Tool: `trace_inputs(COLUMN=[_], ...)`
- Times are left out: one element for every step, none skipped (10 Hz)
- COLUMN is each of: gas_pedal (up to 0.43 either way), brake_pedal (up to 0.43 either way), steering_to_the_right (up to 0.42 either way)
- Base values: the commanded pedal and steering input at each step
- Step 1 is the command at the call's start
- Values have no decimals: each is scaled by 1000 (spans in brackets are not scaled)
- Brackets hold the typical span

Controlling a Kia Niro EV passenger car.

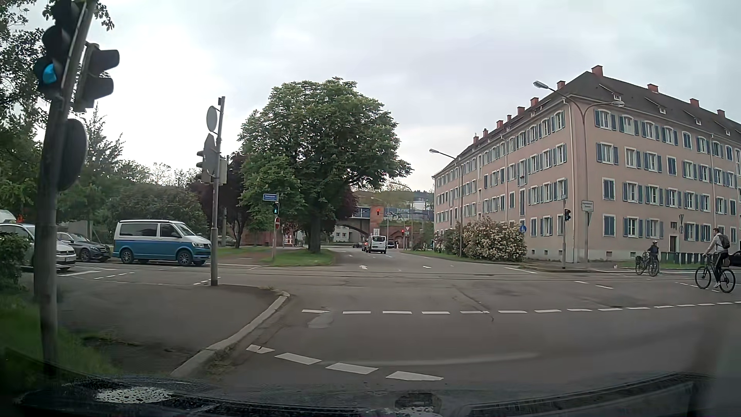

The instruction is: Follow the waypoints while adhering to traffic rules and regulations

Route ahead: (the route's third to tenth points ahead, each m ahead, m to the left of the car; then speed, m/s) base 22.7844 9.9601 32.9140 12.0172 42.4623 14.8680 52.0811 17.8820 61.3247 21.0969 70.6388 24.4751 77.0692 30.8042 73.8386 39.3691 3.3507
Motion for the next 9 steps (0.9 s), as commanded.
trace_inputs(gas_pedal=[378, 378, 378, 378, 378, 378, 370, 370, 370], brake_pedal=[0, 0, 0, 0, 0, 0, 0, 0, 0], steering_to_the_right=[-3, -3, -3, -3, -3, -3, -4, -4, -4])
